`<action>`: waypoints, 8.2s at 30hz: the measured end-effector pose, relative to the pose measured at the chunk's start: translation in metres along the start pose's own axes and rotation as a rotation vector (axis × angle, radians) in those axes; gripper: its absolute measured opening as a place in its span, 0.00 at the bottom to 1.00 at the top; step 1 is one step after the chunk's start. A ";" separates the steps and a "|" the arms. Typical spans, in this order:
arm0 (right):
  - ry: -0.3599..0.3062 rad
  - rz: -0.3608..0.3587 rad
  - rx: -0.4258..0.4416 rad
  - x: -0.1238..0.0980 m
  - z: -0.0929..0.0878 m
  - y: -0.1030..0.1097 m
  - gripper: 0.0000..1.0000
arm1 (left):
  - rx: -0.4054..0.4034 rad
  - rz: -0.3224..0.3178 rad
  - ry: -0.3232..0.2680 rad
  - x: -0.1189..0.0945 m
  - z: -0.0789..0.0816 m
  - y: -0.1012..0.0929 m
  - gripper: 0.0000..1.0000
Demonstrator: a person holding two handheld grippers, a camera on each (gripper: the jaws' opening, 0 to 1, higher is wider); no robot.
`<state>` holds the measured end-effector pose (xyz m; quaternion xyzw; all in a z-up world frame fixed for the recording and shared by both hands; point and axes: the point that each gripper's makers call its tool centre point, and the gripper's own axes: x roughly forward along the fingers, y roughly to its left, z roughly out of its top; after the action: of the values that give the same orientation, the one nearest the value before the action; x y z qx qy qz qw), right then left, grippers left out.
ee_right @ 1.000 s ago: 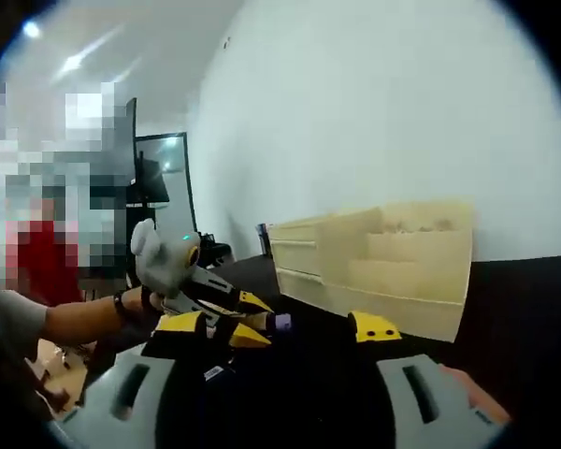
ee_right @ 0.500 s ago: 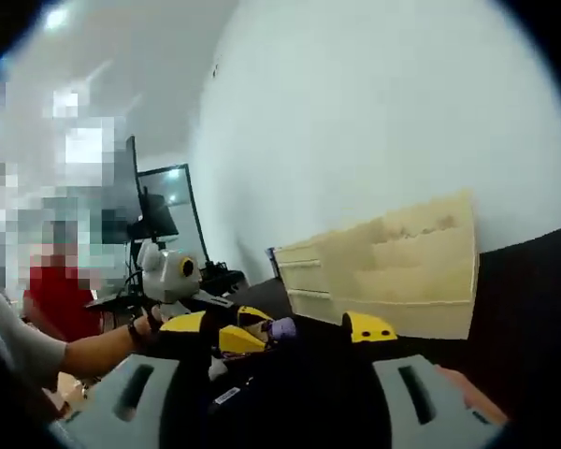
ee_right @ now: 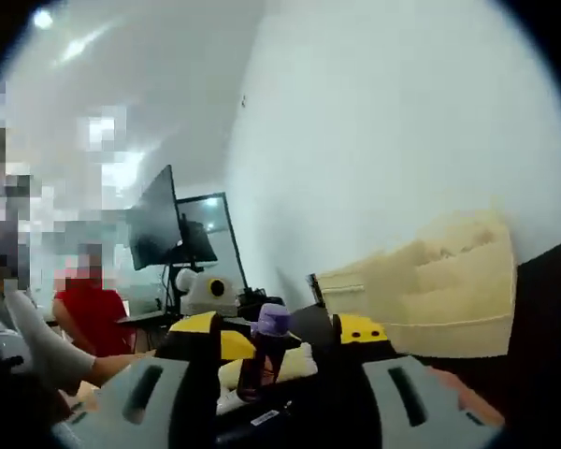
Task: Open the drawer, pick up the cosmetic bottles from the table one by one, place them into the drawer, release the gripper, close the drawer, and move the gripper away
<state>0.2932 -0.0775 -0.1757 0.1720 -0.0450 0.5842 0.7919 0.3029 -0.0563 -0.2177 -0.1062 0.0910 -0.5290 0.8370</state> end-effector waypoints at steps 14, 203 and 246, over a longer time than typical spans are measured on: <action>0.020 0.231 -0.043 -0.007 0.009 0.054 0.32 | 0.029 -0.304 0.039 0.004 -0.002 -0.073 0.25; 0.031 -1.250 -0.382 -0.001 0.039 -0.277 0.17 | 0.314 0.528 -0.072 -0.113 0.004 0.124 0.80; 0.005 -1.146 -0.426 -0.010 0.070 -0.258 0.34 | 0.293 0.525 -0.098 -0.118 0.009 0.126 0.79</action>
<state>0.5417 -0.1763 -0.1699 0.0053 -0.0591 0.0437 0.9973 0.3648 0.1037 -0.2389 0.0173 -0.0023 -0.2965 0.9549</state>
